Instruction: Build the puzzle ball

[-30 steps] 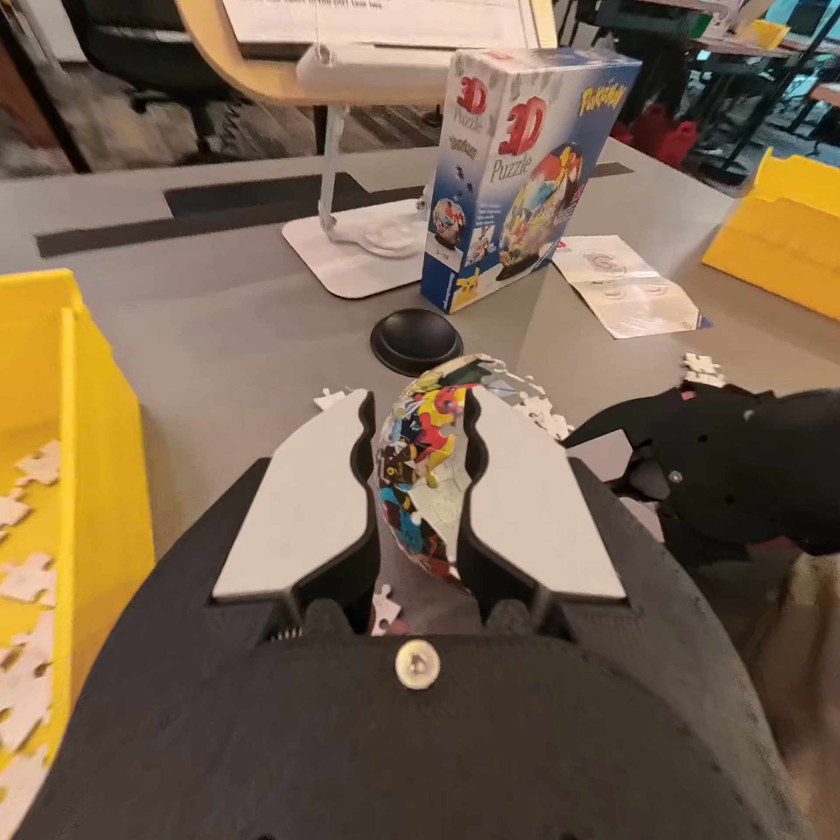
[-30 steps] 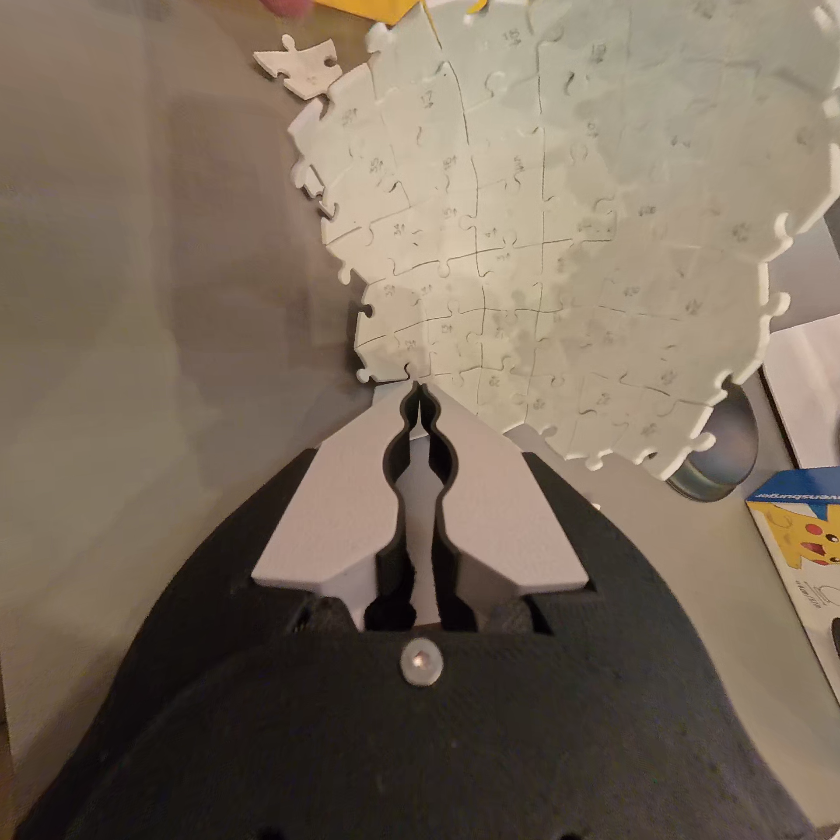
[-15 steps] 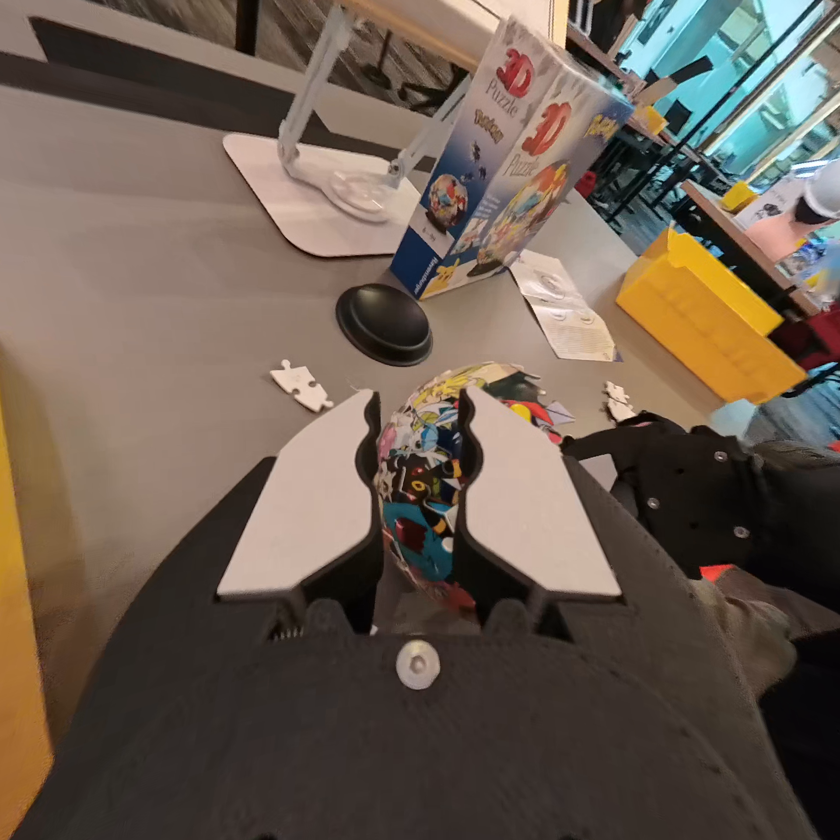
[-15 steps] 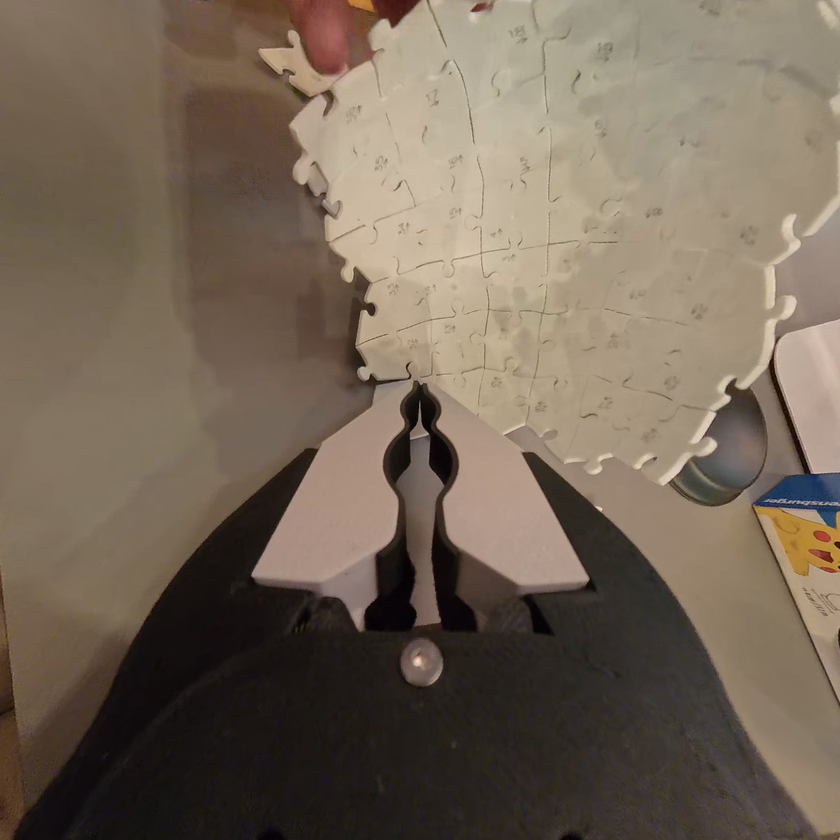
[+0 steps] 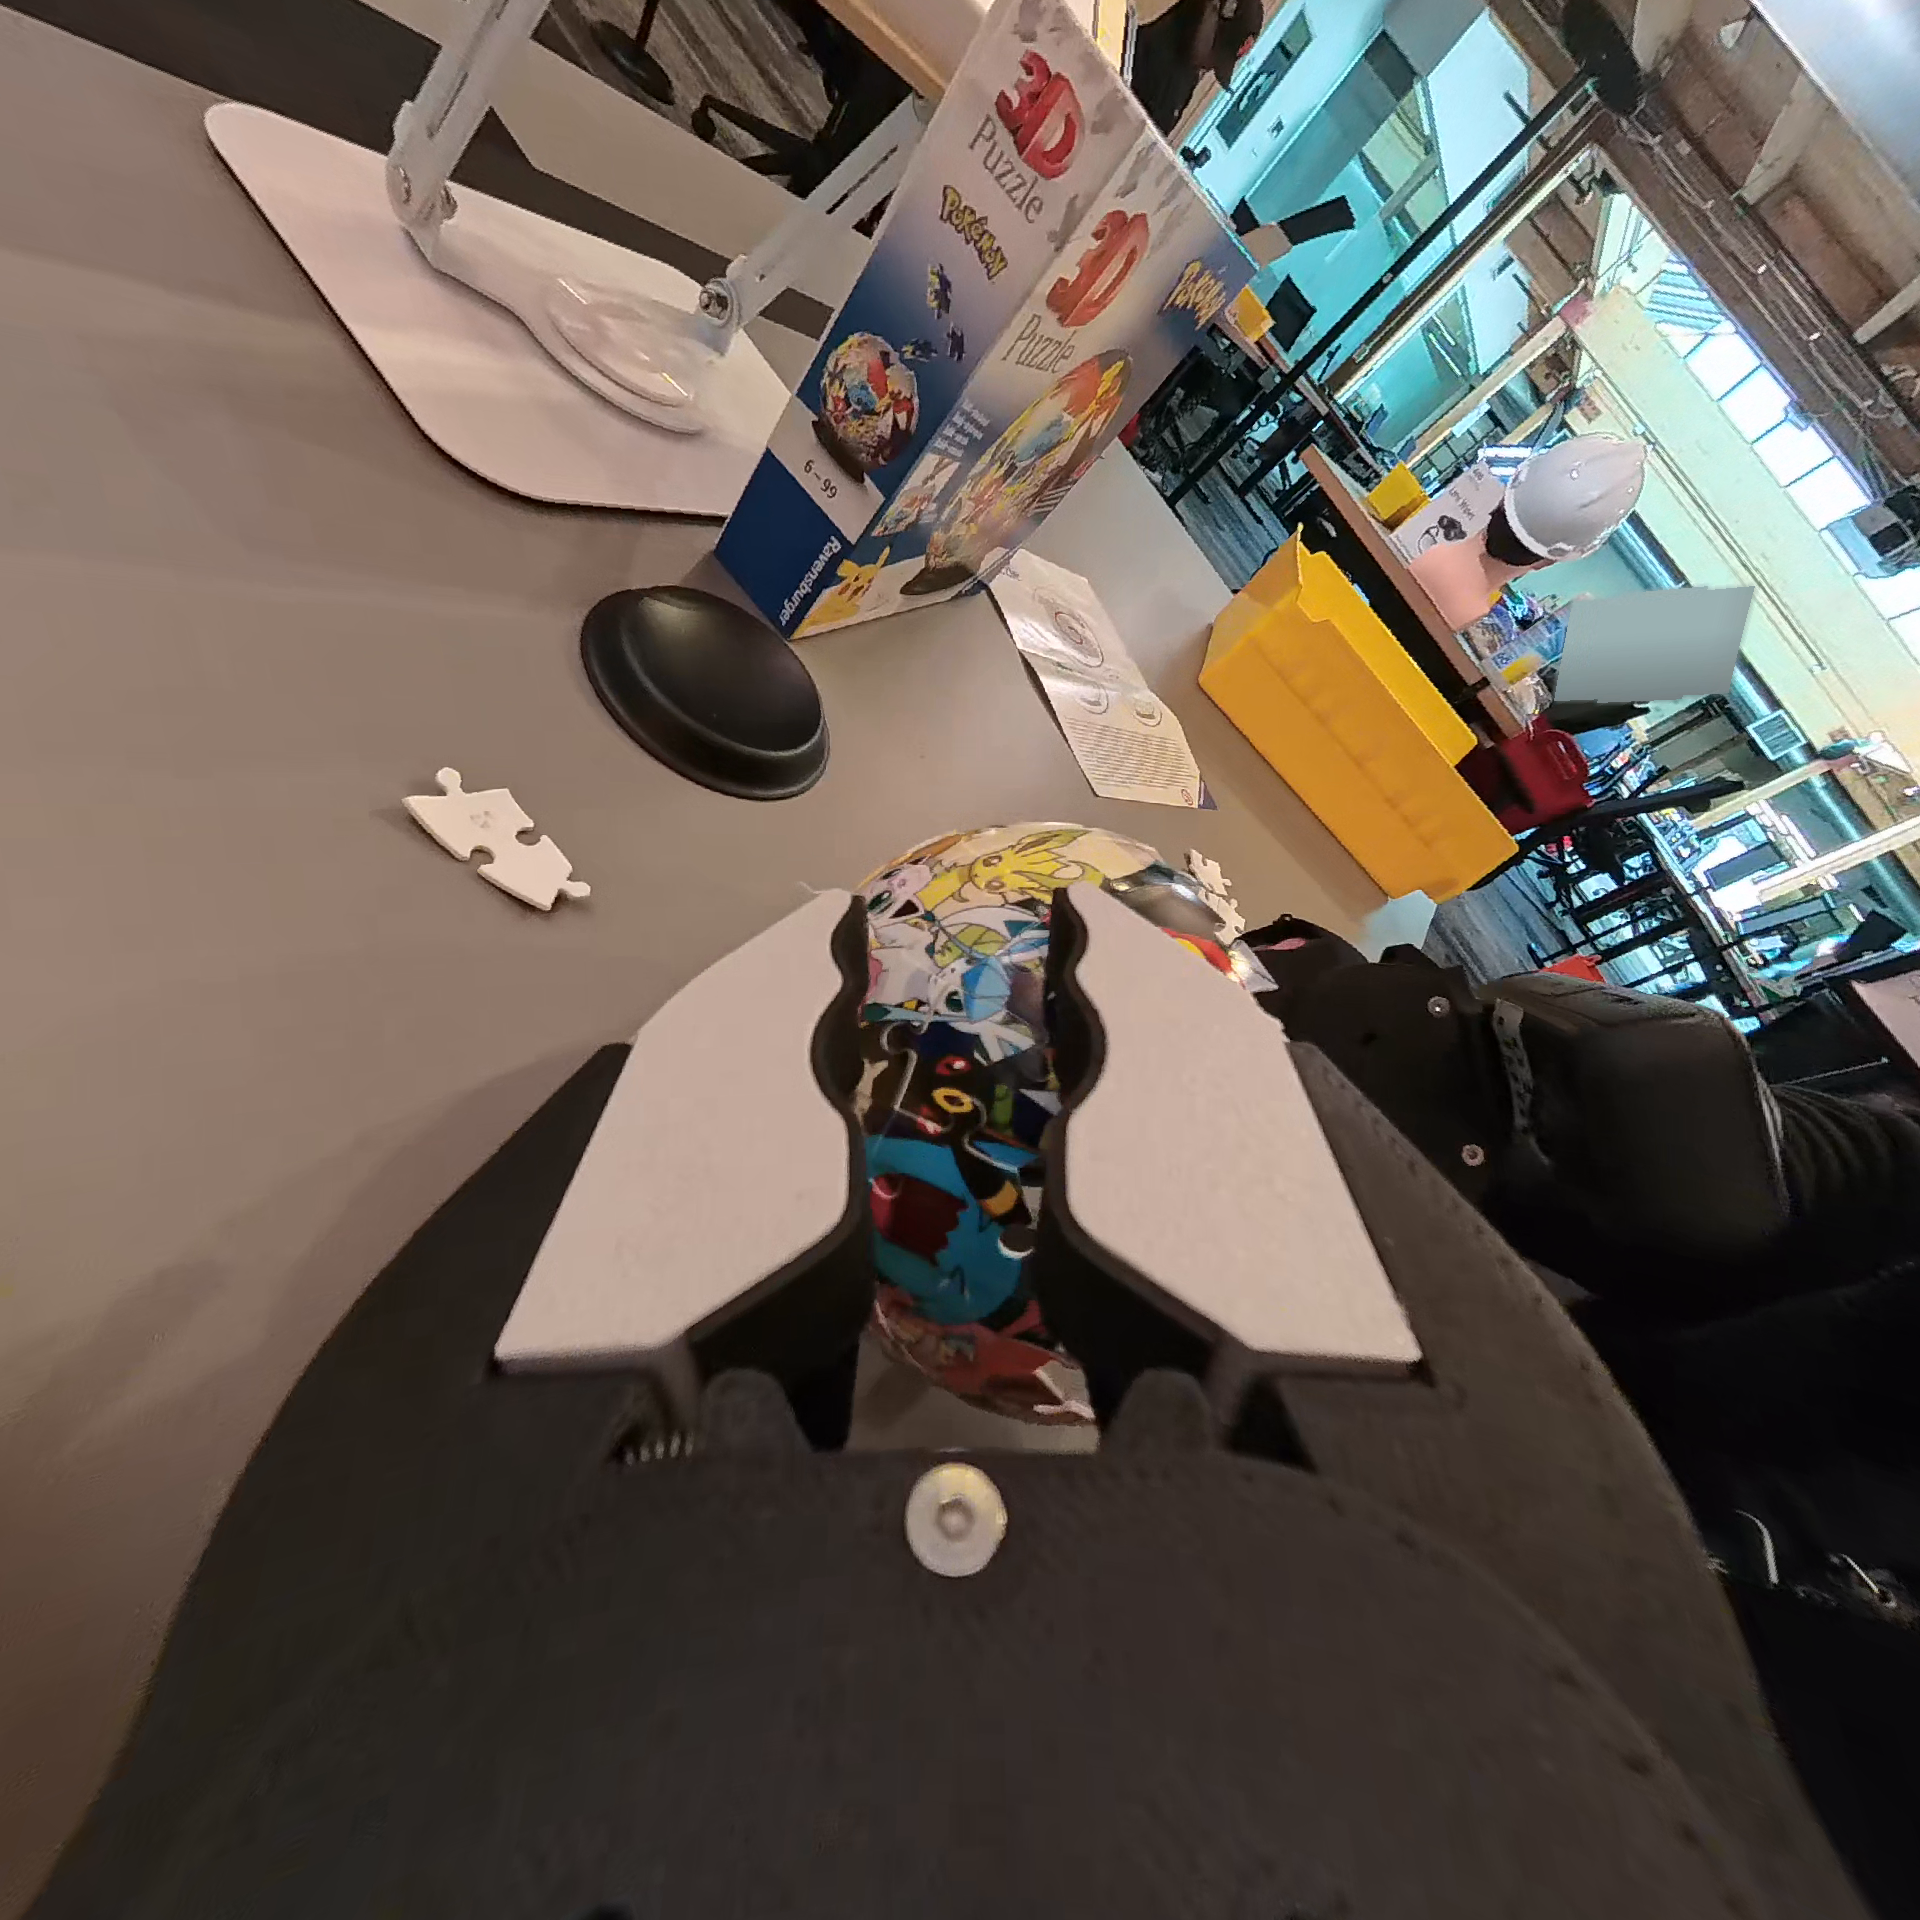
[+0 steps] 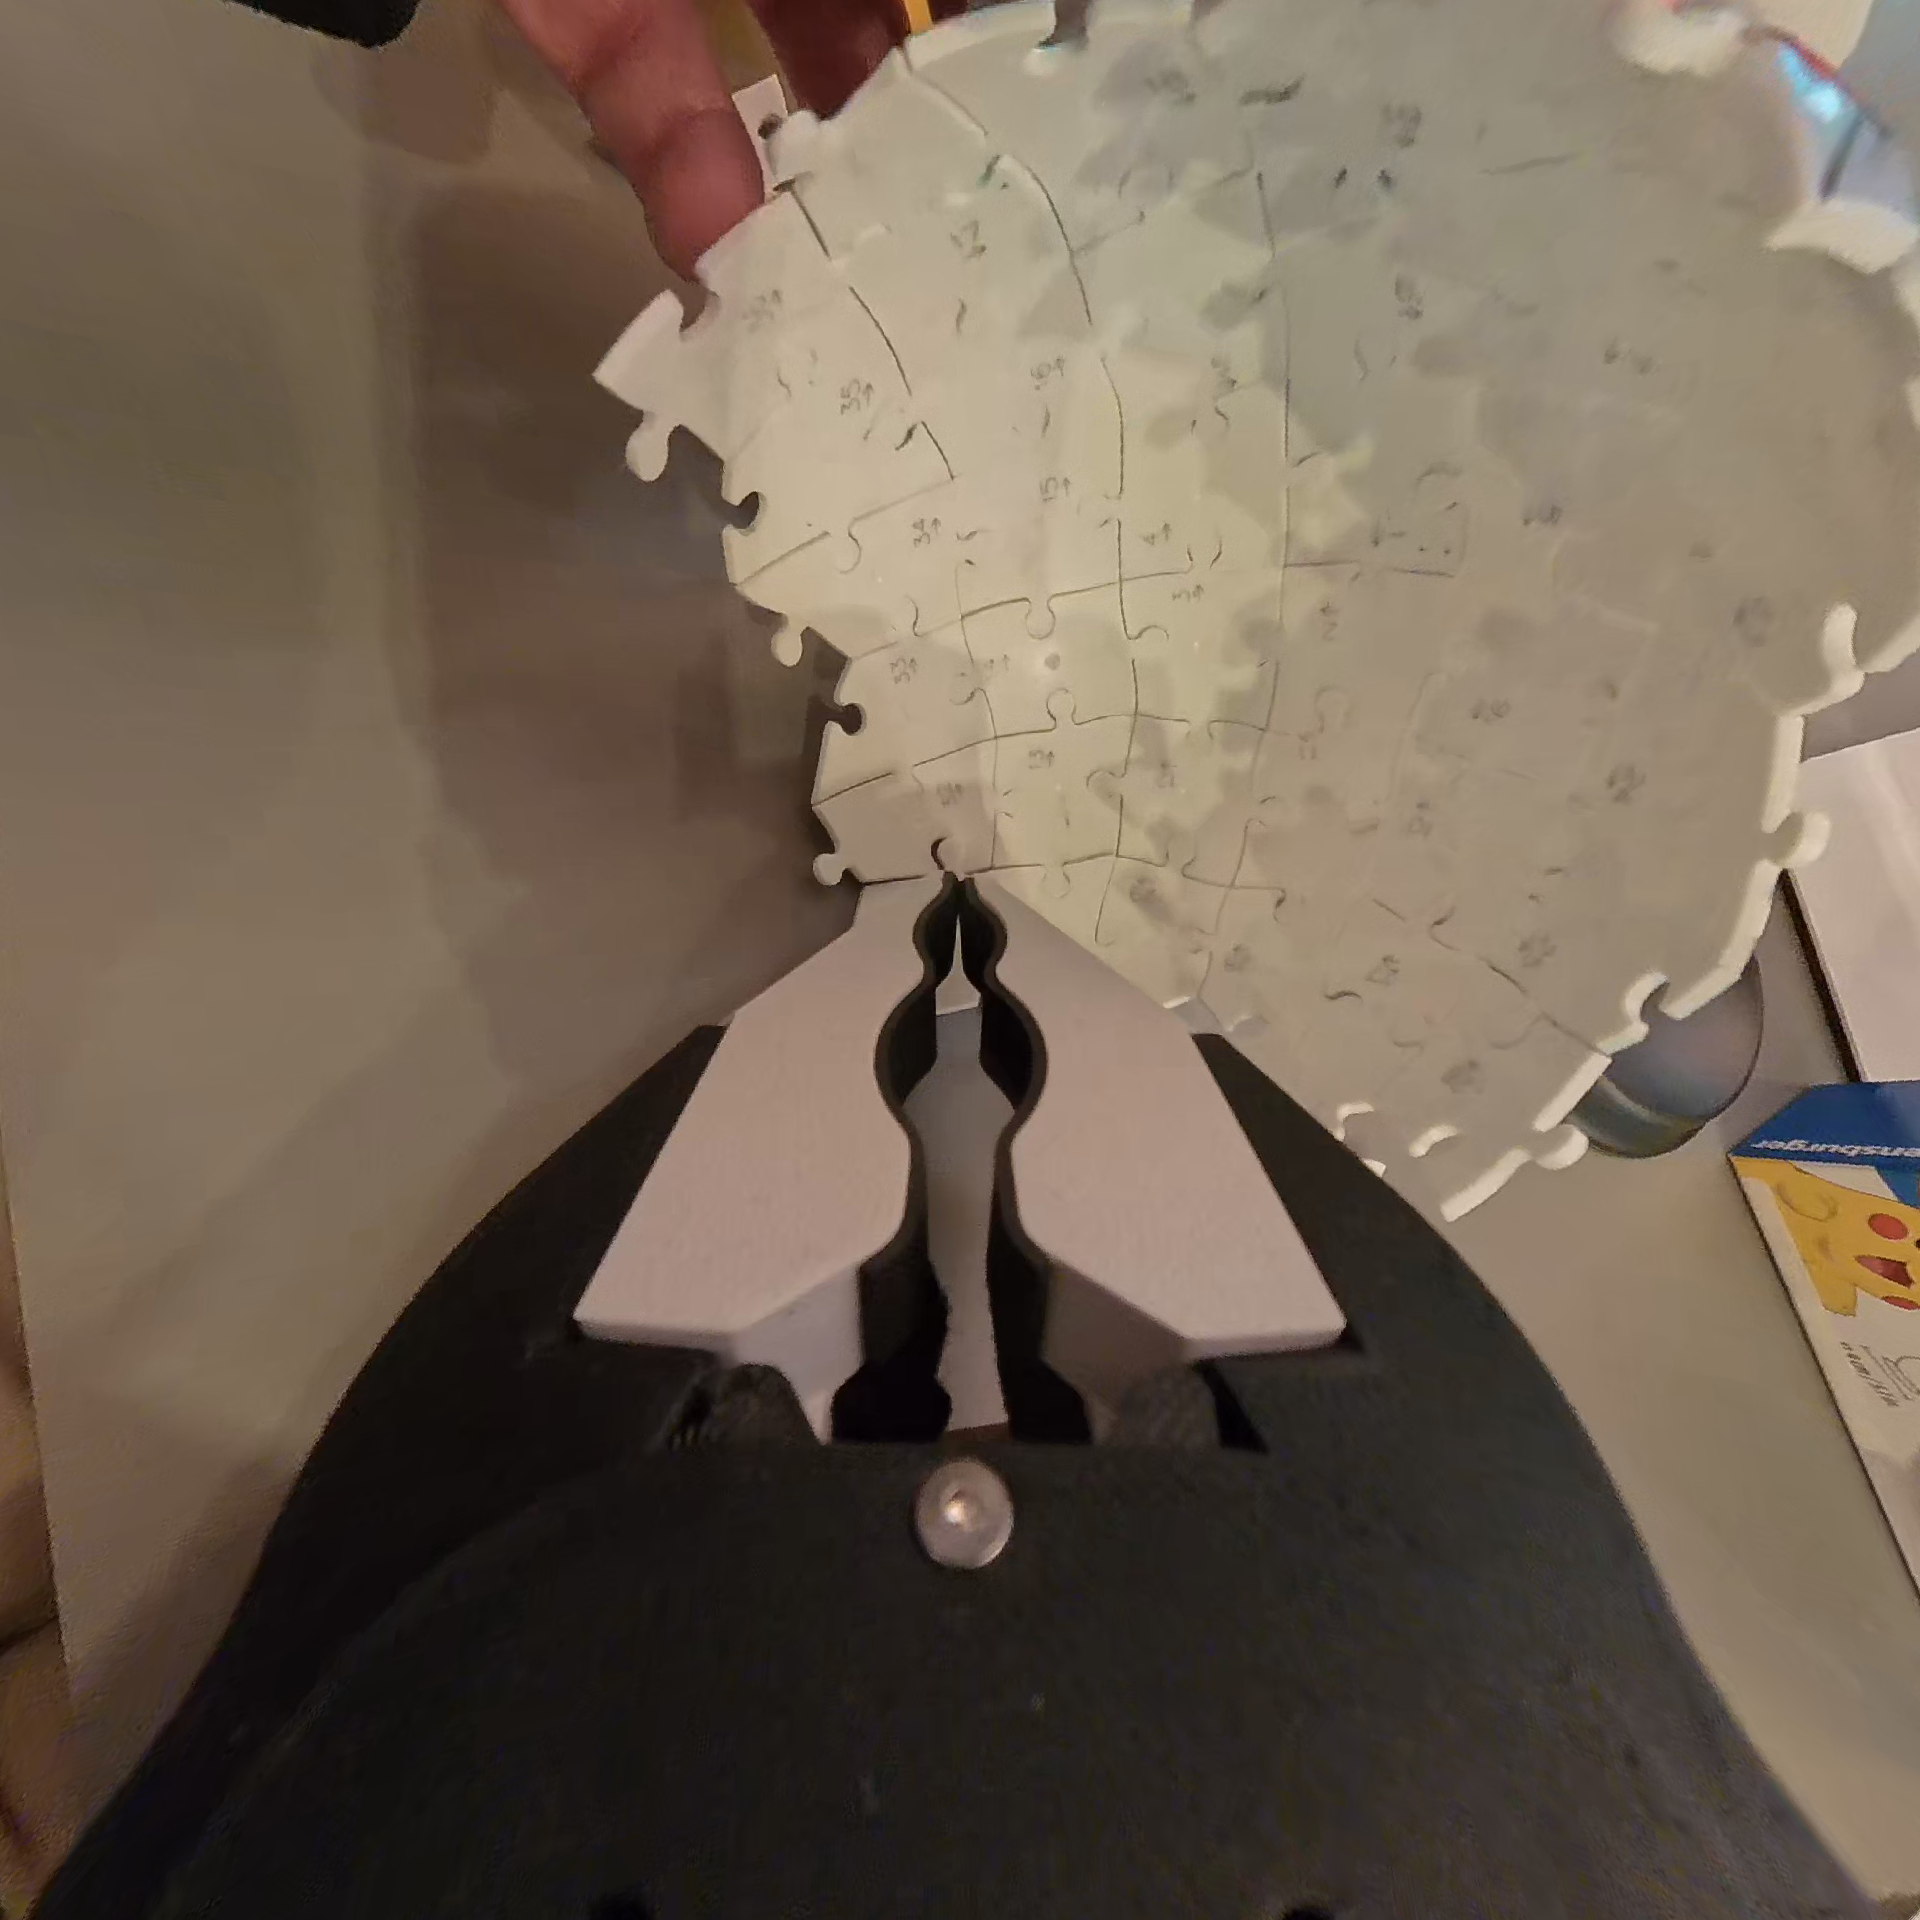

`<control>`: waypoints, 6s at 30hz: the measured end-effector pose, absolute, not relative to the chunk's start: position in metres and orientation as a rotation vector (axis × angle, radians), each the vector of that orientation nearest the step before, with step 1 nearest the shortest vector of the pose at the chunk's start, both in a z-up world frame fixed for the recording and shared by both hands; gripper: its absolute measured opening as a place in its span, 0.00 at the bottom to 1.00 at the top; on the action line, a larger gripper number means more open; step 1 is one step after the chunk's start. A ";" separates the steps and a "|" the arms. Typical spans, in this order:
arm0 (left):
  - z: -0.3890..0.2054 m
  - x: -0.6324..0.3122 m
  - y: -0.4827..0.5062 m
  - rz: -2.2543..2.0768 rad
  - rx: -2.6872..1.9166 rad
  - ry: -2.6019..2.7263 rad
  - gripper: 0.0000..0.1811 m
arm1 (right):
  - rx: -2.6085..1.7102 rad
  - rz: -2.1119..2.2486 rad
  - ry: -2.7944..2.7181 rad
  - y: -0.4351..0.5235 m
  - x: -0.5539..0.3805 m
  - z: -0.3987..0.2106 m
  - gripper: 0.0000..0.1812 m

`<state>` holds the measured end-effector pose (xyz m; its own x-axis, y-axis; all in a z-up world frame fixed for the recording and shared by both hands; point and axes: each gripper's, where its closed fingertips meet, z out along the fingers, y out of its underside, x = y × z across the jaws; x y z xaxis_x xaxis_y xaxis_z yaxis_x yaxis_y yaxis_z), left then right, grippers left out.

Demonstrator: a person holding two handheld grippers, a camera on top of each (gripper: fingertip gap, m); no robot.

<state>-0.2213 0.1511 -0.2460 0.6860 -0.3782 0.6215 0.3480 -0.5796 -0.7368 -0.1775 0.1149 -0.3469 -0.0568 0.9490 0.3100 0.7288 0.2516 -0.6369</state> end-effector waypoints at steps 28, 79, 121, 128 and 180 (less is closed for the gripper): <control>-0.245 -0.211 0.147 -0.986 -1.956 0.029 0.17 | -1.484 0.210 -1.861 0.114 -0.177 -0.349 0.00; -0.252 -0.204 0.144 -1.018 -1.955 0.022 0.16 | -1.662 0.364 -1.779 0.112 -0.149 -0.349 0.00; -0.253 -0.196 0.148 -1.091 -1.925 0.003 0.15 | -1.772 0.487 -1.812 0.074 -0.078 -0.333 0.19; -0.254 -0.198 0.148 -1.095 -1.926 -0.002 0.16 | -1.814 0.351 -1.704 0.073 -0.087 -0.348 0.11; -0.246 -0.205 0.164 -1.119 -1.891 -0.027 0.16 | -1.913 0.352 -1.574 0.161 -0.076 -0.348 0.12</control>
<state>-0.2052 0.1639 -0.2458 0.5882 -0.3957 0.7053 0.4290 -0.5866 -0.6869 -0.0760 0.1609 -0.3476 0.2514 0.9507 0.1816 0.7827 -0.0893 -0.6159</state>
